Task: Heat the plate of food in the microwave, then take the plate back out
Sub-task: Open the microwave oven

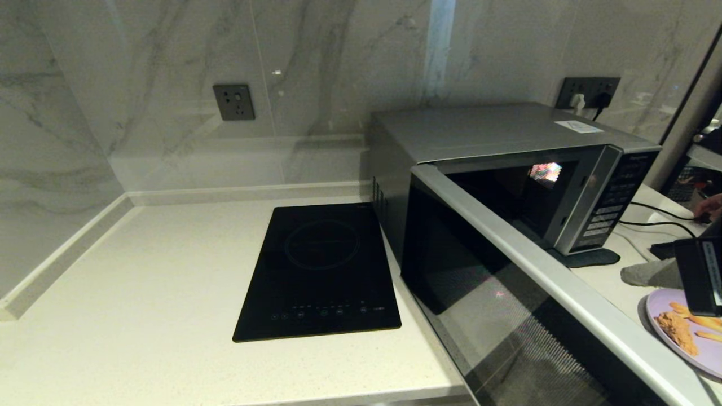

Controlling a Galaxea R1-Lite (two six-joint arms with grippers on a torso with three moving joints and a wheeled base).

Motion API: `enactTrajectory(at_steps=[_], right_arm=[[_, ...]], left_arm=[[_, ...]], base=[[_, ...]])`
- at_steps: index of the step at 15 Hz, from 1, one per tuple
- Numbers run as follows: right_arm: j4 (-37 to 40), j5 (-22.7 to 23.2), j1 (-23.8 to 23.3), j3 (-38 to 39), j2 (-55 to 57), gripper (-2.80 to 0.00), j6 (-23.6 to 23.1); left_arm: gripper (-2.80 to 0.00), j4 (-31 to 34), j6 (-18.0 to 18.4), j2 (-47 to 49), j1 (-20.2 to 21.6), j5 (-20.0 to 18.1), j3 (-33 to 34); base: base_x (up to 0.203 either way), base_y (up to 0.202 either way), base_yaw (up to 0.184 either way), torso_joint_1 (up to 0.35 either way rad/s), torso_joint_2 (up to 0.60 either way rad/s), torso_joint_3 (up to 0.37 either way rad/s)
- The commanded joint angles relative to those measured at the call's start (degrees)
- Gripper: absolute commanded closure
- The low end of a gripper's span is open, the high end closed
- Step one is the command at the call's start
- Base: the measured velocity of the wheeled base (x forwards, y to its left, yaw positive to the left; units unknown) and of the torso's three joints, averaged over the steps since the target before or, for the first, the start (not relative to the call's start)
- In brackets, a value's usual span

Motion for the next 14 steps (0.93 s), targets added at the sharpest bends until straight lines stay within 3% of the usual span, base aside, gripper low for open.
enactTrajectory(at_steps=[1,7,9,11,14], right_arm=[[0.29,-0.16,4.45,0.26,1.61,0.00,3.11],[0.20,-1.91,5.46,1.83,3.29,0.00,5.90],[0.20,-3.37,3.39,2.55,3.29,0.00,5.95],[-0.07,-4.49,-3.78,3.31,3.31,0.00,6.02],[-3.28,-4.32,-19.50,5.75,2.75,0.00,6.12]], left_arm=[[0.00,-0.02,-0.05,0.04,0.01,0.05,0.00],[0.00,-0.02,-0.05,0.04,0.01,0.05,0.00],[0.00,-0.02,-0.02,0.04,0.01,0.05,0.00],[0.00,-0.02,-0.02,0.04,0.01,0.05,0.00],[0.00,-0.02,-0.02,0.04,0.01,0.05,0.00]], base=[[0.000,0.000,0.000,0.000,0.00,0.000],[0.000,0.000,0.000,0.000,0.00,0.000],[0.000,0.000,0.000,0.000,0.00,0.000],[0.000,0.000,0.000,0.000,0.00,0.000],[0.000,0.000,0.000,0.000,0.00,0.000]])
